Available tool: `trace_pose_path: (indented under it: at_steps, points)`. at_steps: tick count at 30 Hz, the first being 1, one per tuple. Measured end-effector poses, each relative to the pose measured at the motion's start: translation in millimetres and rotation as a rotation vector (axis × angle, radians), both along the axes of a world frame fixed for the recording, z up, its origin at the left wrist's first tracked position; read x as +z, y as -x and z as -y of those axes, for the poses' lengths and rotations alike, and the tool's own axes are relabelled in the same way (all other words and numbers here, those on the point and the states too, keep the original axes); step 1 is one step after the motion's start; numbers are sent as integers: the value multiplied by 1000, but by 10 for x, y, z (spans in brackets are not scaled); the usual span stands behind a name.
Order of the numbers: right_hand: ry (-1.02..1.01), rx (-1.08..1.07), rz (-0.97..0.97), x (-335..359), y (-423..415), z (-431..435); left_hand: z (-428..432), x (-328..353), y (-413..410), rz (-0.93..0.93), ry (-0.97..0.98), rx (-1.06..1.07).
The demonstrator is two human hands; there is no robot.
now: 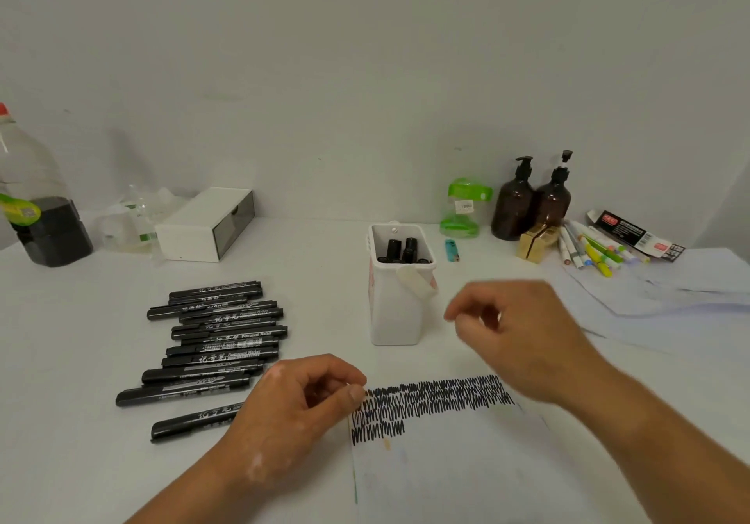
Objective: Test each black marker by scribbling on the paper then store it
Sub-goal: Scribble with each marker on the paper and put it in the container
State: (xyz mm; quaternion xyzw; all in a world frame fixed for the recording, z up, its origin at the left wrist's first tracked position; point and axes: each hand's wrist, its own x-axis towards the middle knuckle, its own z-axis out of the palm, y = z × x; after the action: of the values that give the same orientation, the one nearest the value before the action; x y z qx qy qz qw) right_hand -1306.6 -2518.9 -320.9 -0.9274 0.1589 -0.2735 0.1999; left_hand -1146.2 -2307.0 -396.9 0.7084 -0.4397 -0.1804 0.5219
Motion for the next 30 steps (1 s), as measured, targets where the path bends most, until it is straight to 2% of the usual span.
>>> trace_pose_path:
  at_steps: [5,9,13,17,23,30]
  points:
    - [-151,-18,-60,-641,102,-115,-63,61,-21,109,-29,61]
    - [-159,-19,-79,-843,150,-149,-207,171,-166,288,-82,193]
    - [-139,0,-109,-840,170,-177,-491,224,-267,556,-192,348]
    - [-164,2,-113,-826,187,-199,-804,182,-310,764,-407,367]
    - [-178,17,-112,-802,215,-237,-870,48,-231,818,-535,375]
    - [-199,22,-96,-821,232,-211,-691,-16,-97,746,-481,281]
